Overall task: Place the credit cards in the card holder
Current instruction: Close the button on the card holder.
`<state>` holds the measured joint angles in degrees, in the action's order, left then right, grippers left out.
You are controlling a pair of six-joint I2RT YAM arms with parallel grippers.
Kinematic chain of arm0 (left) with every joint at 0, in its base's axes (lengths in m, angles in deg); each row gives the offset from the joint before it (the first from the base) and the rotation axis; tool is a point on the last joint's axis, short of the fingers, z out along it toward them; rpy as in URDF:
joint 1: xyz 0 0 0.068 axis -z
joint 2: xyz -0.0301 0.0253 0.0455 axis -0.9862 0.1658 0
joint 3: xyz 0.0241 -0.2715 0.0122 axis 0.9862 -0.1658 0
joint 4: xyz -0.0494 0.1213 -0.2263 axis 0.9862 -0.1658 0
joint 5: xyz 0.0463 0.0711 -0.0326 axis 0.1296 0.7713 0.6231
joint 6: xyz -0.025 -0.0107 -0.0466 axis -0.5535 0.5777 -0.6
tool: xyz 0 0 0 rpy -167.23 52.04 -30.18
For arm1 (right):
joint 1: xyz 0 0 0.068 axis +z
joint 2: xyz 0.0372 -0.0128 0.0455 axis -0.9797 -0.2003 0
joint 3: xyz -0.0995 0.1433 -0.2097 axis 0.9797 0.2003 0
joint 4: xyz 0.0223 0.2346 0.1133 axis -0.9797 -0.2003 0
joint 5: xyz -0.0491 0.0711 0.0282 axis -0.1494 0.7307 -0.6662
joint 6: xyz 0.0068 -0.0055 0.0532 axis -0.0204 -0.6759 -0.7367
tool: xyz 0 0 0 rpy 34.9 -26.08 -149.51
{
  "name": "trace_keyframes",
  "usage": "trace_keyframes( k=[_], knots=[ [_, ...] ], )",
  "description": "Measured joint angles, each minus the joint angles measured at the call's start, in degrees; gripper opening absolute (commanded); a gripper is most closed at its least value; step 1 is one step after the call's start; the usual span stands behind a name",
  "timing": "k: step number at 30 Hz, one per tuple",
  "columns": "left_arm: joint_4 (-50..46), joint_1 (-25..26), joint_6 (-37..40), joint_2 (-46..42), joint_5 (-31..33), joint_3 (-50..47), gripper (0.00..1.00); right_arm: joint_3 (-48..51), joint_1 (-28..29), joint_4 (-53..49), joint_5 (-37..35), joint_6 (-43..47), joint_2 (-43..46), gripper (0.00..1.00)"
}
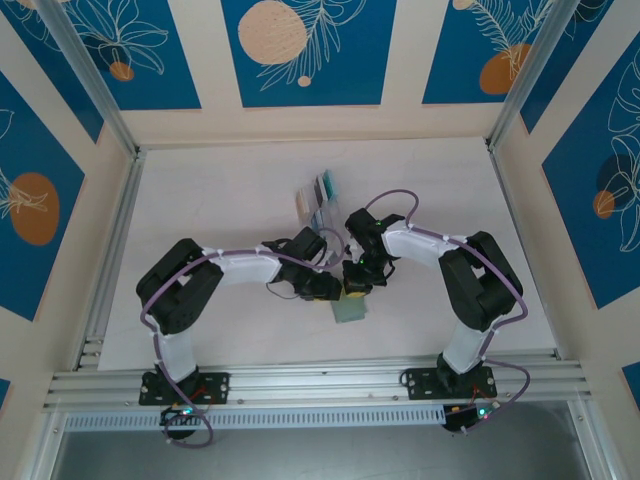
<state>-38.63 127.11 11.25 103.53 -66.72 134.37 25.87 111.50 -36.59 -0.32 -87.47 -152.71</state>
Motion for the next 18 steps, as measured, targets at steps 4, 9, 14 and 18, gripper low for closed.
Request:
trace_keyframes(
  k=[4, 9, 14, 18],
  knots=[
    [-0.3, -1.4, 0.0, -1.8, -0.2, -1.2, 0.39, 0.0, 0.0, 0.1, 0.2, -0.7, 0.0, 0.0],
    [-2.0, -4.8, 0.5, -8.1, -0.1, -3.0, 0.47, 0.1, 0.7, 0.7, 0.2, -1.7, 0.0, 0.0],
    [-3.4, -7.8, 0.5, -15.5, 0.1, -4.1, 0.5, -0.4, 1.7, 1.5, 0.3, -3.1, -0.6, 0.0],
    [-4.7, -9.8, 0.5, -18.8, 0.5, -5.2, 0.51, -2.5, 3.3, 1.5, 0.3, -4.5, -2.3, 0.0]
  ],
)
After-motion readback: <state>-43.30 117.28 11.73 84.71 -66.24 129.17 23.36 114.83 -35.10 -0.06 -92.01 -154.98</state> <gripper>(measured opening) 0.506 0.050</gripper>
